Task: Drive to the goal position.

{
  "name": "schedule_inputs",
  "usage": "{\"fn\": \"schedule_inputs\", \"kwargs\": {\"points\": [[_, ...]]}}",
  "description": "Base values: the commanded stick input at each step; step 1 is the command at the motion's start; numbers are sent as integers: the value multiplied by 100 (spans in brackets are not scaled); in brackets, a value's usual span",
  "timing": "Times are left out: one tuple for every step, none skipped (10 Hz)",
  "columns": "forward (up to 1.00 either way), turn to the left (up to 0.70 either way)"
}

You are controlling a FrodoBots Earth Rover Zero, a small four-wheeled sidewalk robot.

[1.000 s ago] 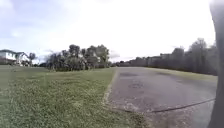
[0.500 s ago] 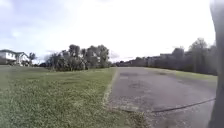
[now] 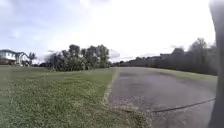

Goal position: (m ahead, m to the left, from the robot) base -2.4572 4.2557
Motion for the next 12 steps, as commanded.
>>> {"fn": "schedule_inputs", "kwargs": {"points": [[0, 0], [1, 0], [4, 0], [2, 0], [0, 0], [0, 0], [0, 0], [0, 0], [0, 0], [0, 0], [0, 0], [0, 0]]}}
